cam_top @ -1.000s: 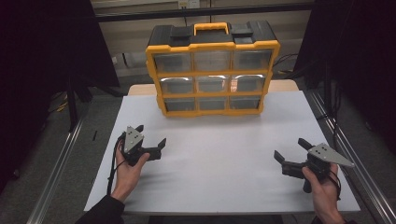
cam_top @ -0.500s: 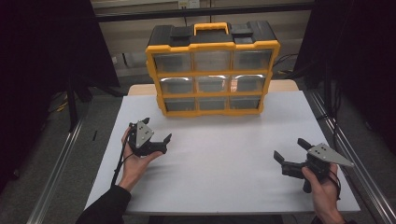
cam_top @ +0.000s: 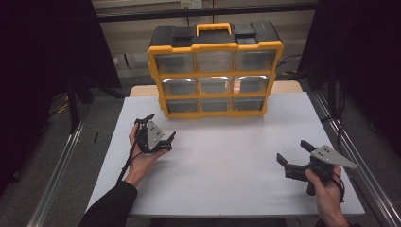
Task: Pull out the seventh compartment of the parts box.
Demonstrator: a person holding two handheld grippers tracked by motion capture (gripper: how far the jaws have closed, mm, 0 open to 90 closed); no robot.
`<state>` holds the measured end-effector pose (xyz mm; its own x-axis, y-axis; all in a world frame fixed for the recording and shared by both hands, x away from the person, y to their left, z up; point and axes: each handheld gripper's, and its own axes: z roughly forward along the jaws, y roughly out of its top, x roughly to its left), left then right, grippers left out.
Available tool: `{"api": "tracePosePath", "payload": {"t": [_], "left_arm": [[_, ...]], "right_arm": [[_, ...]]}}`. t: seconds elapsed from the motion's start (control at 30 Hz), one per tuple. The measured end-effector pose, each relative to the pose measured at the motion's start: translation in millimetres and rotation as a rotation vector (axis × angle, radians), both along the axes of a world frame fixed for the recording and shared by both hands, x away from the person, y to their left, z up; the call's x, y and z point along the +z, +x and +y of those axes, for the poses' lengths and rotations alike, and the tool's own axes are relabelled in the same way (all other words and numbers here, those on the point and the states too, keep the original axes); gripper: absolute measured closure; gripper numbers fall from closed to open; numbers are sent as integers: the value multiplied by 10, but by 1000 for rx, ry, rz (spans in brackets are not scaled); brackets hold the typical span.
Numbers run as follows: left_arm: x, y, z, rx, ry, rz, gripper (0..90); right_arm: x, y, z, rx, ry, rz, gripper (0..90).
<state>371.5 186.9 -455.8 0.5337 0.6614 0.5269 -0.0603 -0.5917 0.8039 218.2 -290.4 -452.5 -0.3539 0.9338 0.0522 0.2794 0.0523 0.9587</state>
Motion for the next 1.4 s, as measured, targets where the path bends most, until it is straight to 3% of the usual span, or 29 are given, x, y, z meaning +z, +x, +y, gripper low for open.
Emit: {"api": "tracePosePath", "payload": {"t": [0.13, 0.27, 0.33, 0.37, 0.5, 0.53, 0.73, 0.77, 0.93, 0.97, 1.07, 1.13, 1.17, 1.33, 1.4], "left_arm": [[28, 57, -31, -6, 4, -31, 55], [13, 80, -70, -40, 48, -85, 62], [20, 92, -87, -30, 73, -87, 61], [40, 116, -94, -38, 87, -112, 62], [86, 178, -107, -39, 78, -135, 73], [89, 188, -107, -38, 87, -128, 81], [134, 274, -136, -37, 158, -212, 85], [125, 277, -143, -26, 163, -198, 85], [119, 330, -214, -48, 204, -285, 119], [101, 335, -228, -43, 196, -273, 131], [79, 349, -245, -44, 221, -288, 130], [31, 362, -284, -62, 294, -325, 130], [22, 361, -285, -54, 319, -313, 131], [-26, 434, -321, -59, 373, -345, 173], [-17, 464, -332, -60, 400, -380, 175]], "right_arm": [[1, -2, -2, -9, 5, 2, 5], [-1, -9, -4, 0, 17, 4, 6], [-3, -3, 4, 1, 16, 3, 6], [-3, -2, 3, 3, 14, 2, 7], [1, -8, -3, -2, 11, -1, 7], [1, -9, -3, -4, 12, -1, 7], [1, -6, 6, 5, 12, 3, 7], [1, -6, 6, 7, 10, 3, 7], [-2, -5, 4, 5, 8, 1, 7], [0, -8, 2, 7, 7, 5, 7], [-4, -6, 4, 8, 5, 6, 8], [-5, -2, 8, 8, 5, 7, 8], [-5, -3, 10, 10, 5, 8, 8], [-8, -1, 10, 13, 3, 11, 8], [-11, 2, 9, 13, 4, 11, 8]]}}
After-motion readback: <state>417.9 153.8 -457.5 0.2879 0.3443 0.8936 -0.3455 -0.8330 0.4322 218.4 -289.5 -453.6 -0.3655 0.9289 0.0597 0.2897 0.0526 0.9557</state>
